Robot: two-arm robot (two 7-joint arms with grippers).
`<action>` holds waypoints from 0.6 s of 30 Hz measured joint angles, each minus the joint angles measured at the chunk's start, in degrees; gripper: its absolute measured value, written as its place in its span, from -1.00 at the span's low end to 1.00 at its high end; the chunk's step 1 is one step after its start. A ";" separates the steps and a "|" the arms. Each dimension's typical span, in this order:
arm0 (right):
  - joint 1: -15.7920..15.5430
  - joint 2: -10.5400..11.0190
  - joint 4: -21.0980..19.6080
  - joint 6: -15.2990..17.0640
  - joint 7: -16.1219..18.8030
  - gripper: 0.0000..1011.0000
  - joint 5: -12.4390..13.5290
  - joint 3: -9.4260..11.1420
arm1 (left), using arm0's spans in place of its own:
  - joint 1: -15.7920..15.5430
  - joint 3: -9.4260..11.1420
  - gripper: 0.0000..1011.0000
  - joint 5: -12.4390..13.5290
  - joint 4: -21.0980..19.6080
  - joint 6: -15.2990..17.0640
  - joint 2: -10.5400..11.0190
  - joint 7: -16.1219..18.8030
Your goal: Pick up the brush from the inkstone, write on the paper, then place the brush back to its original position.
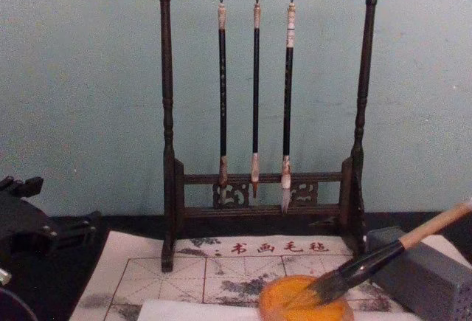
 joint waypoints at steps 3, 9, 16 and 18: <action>0.00 0.00 0.00 0.00 0.00 0.98 0.00 0.00 | 0.00 0.00 0.98 0.00 0.00 0.00 0.00 0.00; 0.00 0.00 0.00 0.00 0.00 0.98 0.00 0.00 | 0.00 0.00 0.98 0.00 0.00 0.00 0.00 0.00; 0.00 0.00 0.00 0.00 0.00 0.98 0.00 0.00 | 0.00 0.00 0.98 0.00 0.00 0.00 0.00 0.00; 0.00 0.00 0.00 0.00 0.00 0.98 0.00 0.00 | 0.00 0.00 0.98 0.00 0.00 0.00 0.00 0.00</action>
